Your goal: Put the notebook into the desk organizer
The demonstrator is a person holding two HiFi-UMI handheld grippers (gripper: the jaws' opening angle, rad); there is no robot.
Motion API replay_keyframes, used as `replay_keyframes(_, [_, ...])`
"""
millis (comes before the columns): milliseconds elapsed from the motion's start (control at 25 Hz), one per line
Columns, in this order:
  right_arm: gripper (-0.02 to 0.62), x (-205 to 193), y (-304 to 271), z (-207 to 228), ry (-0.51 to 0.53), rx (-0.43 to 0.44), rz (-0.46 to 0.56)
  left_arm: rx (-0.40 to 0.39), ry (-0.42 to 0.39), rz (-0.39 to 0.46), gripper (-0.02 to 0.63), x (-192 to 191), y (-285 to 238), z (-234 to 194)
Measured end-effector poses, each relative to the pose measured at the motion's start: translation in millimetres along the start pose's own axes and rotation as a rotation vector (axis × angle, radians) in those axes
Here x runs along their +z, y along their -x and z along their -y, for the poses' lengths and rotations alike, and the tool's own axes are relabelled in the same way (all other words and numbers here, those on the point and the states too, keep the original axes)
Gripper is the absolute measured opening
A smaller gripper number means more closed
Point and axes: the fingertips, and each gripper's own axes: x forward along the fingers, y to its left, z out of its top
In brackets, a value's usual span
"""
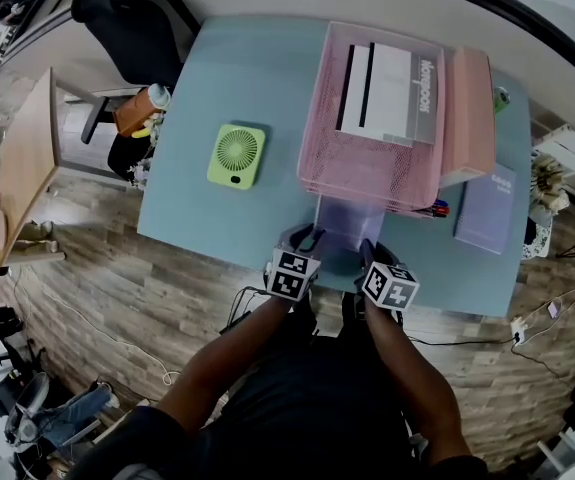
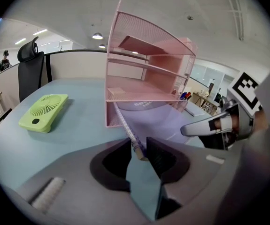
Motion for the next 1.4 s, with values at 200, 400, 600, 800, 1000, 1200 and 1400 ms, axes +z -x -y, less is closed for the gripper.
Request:
replay_keyframes(200, [0.041, 18, -15, 4, -0.002, 0.003, -0.002, 0.014, 0.018, -0.002, 0.163, 11, -16, -9])
replay_keyframes(400, [0.040, 33, -28, 9, -0.024, 0.002, -0.005, 0.036, 0.023, -0.007, 0.163, 17, -32, -20])
replay_keyframes(600, [0.040, 45, -39, 14, -0.066, -0.006, -0.004, 0.064, 0.028, 0.004, 0.163, 23, -46, -33])
replay_keyframes(800, [0.051, 54, -49, 19, -0.072, 0.017, 0.000, 0.081, 0.042, 0.004, 0.178, 35, -49, -33])
replay_keyframes(1000, [0.160, 49, -39, 23, 0.074, 0.027, -0.042, 0.093, 0.023, -0.010, 0.204, 29, -42, -36])
replay_keyframes(1200, [0.161, 33, -23, 31, 0.255, -0.035, -0.082, 0.083, 0.051, -0.001, 0.192, 19, -28, -27])
replay_keyframes(1400, [0.093, 18, -23, 25, 0.363, -0.054, -0.138, 0.051, 0.076, -0.031, 0.148, 3, -30, -15])
